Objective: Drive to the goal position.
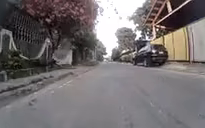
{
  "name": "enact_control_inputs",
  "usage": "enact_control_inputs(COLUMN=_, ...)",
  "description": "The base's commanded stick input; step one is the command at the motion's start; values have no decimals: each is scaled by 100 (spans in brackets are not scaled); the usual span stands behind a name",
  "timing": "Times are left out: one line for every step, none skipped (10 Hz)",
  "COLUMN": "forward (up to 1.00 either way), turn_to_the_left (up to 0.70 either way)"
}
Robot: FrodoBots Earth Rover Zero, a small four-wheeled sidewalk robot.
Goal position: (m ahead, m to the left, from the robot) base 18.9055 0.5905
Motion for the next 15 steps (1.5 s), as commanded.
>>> enact_control_inputs(forward=100, turn_to_the_left=7)
enact_control_inputs(forward=100, turn_to_the_left=7)
enact_control_inputs(forward=100, turn_to_the_left=7)
enact_control_inputs(forward=100, turn_to_the_left=7)
enact_control_inputs(forward=100, turn_to_the_left=-11)
enact_control_inputs(forward=100, turn_to_the_left=-33)
enact_control_inputs(forward=100, turn_to_the_left=-33)
enact_control_inputs(forward=100, turn_to_the_left=7)
enact_control_inputs(forward=100, turn_to_the_left=7)
enact_control_inputs(forward=100, turn_to_the_left=7)
enact_control_inputs(forward=100, turn_to_the_left=7)
enact_control_inputs(forward=100, turn_to_the_left=7)
enact_control_inputs(forward=100, turn_to_the_left=7)
enact_control_inputs(forward=100, turn_to_the_left=7)
enact_control_inputs(forward=100, turn_to_the_left=7)
